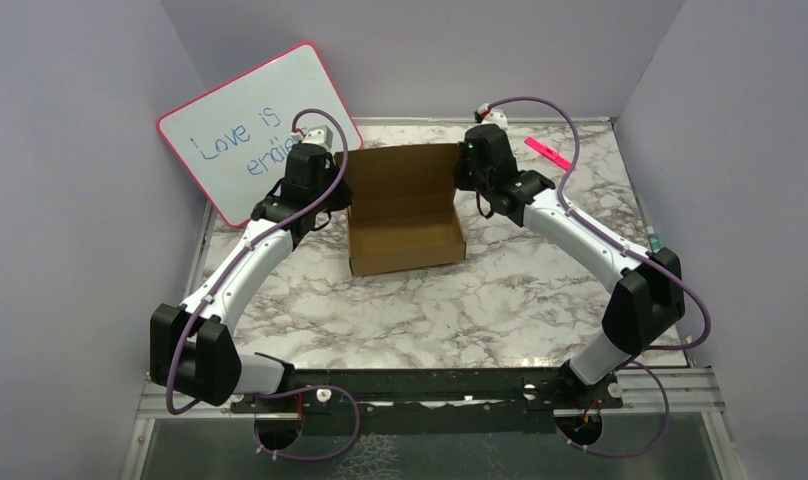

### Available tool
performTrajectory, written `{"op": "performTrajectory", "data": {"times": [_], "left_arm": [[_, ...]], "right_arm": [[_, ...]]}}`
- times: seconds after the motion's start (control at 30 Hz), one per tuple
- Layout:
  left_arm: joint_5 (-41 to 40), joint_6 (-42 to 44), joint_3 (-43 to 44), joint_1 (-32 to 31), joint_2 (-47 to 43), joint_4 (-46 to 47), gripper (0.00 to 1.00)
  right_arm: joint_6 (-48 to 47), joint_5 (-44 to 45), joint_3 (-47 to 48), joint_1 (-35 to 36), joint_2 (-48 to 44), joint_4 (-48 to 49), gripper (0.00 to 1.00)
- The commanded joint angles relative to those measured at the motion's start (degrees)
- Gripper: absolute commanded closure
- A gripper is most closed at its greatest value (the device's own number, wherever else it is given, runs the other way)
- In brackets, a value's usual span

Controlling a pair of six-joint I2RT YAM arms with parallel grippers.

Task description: Fold the paper box

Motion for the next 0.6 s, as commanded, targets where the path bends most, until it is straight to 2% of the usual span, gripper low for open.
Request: {"op": "performTrajectory", "data": {"times": [0.0, 0.3, 0.47, 0.57], "left_arm": [[6.3, -1.7, -0.8, -1.7, -1.1, 3.4, 0.93], [6.9, -2.1, -13.9, -1.9, -7.0, 7.0, 0.91], [7.8, -3.6, -20.0, -2.4, -11.0, 8.2, 0.83], [8.3, -4.0, -22.2, -2.6, -13.9, 8.2, 0.72]], "right_arm": [[-0.8, -4.6, -3.2, 1.2, -0.1, 1.2, 0.98], [-1.8, -11.6, -17.4, 1.2, -6.9, 10.6, 0.94], [-0.8, -14.5, -25.4, 1.3, -11.7, 16.7, 0.89], [-0.5, -16.0, -28.8, 1.3, -14.5, 19.9, 0.82]]}}
